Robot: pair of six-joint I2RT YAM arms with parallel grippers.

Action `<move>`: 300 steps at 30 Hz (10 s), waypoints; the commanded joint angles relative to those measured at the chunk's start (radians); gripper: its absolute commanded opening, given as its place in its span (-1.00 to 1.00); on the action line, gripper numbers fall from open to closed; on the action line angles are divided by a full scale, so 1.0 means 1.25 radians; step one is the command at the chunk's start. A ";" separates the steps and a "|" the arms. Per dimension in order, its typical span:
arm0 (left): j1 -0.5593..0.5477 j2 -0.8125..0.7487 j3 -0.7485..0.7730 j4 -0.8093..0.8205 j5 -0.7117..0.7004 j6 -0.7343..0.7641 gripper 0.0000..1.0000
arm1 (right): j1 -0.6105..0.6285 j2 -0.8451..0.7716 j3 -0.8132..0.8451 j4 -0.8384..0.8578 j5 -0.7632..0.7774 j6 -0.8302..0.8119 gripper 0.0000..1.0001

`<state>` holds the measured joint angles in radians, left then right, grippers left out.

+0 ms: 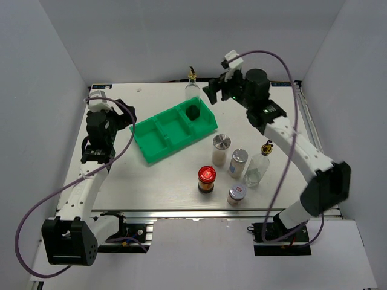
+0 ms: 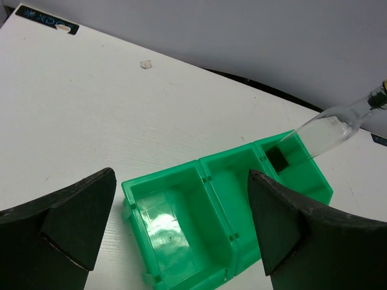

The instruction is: Organize the condiment bottles

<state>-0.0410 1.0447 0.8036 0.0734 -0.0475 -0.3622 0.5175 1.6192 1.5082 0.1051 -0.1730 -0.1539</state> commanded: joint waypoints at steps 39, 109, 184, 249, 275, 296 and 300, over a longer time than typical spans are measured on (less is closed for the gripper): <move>0.001 0.092 -0.008 0.068 0.135 -0.058 0.96 | 0.027 -0.595 -0.314 -0.759 0.343 0.327 0.79; 0.001 0.096 -0.002 0.025 0.099 -0.039 0.96 | 0.025 -0.341 -0.189 -0.056 0.470 -0.009 -1.00; 0.000 0.112 0.006 0.004 0.061 -0.022 0.96 | 0.047 0.180 0.108 0.018 0.071 0.076 0.79; 0.001 0.114 0.005 0.021 0.115 -0.028 0.96 | 0.049 0.193 0.350 -0.241 -0.080 0.053 0.13; 0.000 0.077 0.028 0.019 0.164 -0.055 0.96 | 0.049 0.092 0.309 -0.181 0.050 0.031 -0.01; -0.513 0.231 0.217 -0.143 0.007 0.071 0.96 | -0.113 -0.532 -0.483 -0.190 0.540 0.388 0.79; -0.582 0.331 0.287 -0.185 -0.026 0.112 0.96 | -0.184 -0.626 -0.580 -0.193 0.530 0.419 0.79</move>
<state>-0.7284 1.4235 1.0954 -0.0891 -0.0257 -0.2855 0.3241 0.9035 0.8192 -0.1715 0.4351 0.2699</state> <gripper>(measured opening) 0.983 0.895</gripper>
